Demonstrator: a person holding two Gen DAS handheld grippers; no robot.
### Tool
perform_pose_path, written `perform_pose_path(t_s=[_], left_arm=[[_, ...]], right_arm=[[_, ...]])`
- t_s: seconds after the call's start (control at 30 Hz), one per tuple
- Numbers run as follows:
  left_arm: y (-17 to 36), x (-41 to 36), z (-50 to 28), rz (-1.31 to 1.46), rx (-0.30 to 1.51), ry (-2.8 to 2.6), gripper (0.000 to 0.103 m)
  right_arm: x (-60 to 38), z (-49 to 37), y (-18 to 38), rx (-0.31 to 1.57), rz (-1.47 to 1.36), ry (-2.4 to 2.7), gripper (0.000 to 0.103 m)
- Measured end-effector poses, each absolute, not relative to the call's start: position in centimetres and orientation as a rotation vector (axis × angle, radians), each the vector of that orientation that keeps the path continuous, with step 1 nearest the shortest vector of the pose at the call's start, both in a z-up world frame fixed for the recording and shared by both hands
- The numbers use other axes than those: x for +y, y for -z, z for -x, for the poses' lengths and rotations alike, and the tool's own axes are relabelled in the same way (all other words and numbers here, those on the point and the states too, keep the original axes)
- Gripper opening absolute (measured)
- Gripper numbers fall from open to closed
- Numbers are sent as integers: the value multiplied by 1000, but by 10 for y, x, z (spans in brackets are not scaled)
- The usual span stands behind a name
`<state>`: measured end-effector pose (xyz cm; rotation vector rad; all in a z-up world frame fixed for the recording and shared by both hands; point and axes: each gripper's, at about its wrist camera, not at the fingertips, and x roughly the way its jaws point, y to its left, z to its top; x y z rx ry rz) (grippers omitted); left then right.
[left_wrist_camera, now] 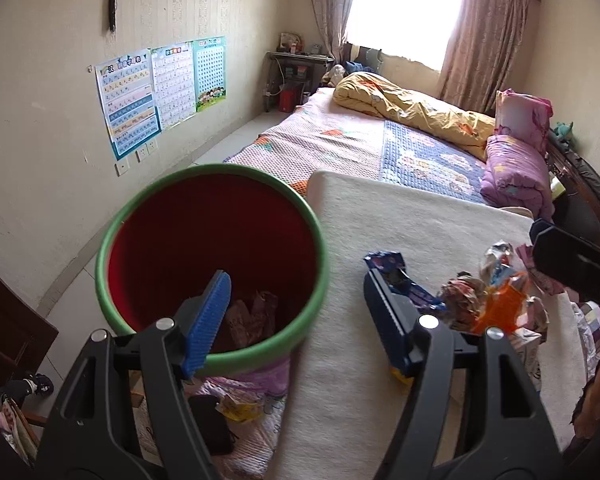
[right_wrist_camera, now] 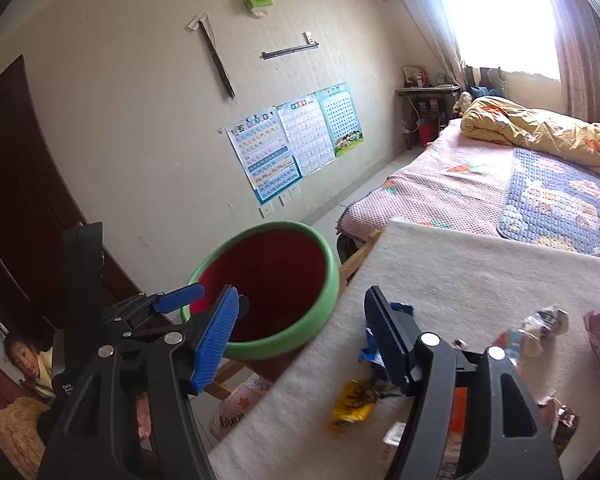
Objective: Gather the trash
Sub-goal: 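Move both tools back toward the trash pile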
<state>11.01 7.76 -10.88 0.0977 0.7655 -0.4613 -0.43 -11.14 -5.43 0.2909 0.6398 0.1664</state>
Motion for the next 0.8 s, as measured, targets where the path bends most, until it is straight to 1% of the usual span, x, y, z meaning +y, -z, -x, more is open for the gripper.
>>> perform_pose_path(t_s=[0.13, 0.3, 0.43, 0.57, 0.7, 0.73, 0.77, 0.8], left_arm=[[117, 43, -76, -93, 795, 483, 66], [126, 7, -38, -89, 816, 505, 67], [133, -12, -19, -87, 838, 501, 67], [134, -20, -9, -87, 845, 481, 67], [134, -20, -4, -81, 849, 455, 71], [134, -17, -5, -80, 851, 441, 71], [135, -14, -7, -78, 854, 423, 71], [136, -10, -10, -74, 859, 407, 71]], right_arm=[[-151, 42, 68, 668, -267, -82, 64], [-202, 80, 100, 767, -285, -1, 64], [-233, 95, 128, 848, -325, 39, 64], [-259, 102, 141, 868, -377, 49, 64], [-254, 94, 131, 842, -347, -34, 64], [-247, 87, 130, 864, -311, -74, 66], [-238, 80, 132, 898, -255, -105, 70], [-227, 74, 135, 921, -179, -118, 70]])
